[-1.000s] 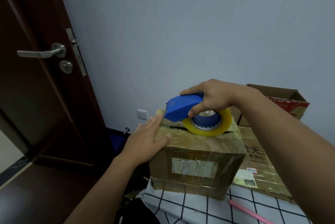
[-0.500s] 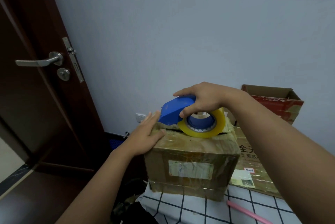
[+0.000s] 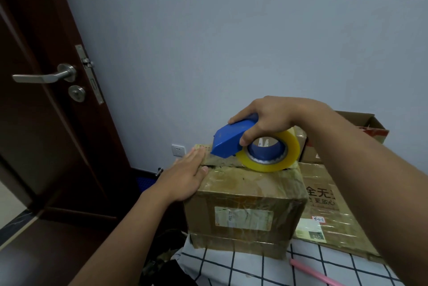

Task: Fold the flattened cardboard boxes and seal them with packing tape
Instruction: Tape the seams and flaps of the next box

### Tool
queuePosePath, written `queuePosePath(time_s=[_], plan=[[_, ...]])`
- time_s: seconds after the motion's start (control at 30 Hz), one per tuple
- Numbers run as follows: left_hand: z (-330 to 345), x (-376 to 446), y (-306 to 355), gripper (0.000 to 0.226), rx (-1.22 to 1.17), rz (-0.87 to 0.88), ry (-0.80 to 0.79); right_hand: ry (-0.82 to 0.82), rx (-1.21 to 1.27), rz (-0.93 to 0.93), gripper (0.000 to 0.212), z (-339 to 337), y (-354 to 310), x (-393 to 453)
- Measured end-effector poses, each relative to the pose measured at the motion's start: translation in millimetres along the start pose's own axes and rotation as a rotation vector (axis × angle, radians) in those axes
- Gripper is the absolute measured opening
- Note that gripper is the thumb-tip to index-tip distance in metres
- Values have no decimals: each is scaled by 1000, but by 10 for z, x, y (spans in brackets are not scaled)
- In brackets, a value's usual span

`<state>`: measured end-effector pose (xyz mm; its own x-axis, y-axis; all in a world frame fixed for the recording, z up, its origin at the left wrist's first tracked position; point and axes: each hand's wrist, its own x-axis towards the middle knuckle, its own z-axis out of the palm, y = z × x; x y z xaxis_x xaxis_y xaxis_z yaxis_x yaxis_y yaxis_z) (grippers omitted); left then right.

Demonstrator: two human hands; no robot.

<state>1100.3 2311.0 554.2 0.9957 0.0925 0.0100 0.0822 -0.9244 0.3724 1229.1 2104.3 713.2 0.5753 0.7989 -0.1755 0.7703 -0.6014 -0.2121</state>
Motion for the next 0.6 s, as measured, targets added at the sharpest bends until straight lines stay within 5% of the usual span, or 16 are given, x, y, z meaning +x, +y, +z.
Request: queuePosePath(time_s=[0.27, 0.47, 0.6], plan=[[-20, -26, 38, 65, 28, -15, -31, -45, 29, 51, 60, 12, 187, -222], [-24, -137, 103, 100, 58, 92, 152, -27, 44, 42, 62, 96, 217, -256], [-17, -255, 238, 99, 186, 88, 49, -44, 15, 56, 71, 123, 201, -221]])
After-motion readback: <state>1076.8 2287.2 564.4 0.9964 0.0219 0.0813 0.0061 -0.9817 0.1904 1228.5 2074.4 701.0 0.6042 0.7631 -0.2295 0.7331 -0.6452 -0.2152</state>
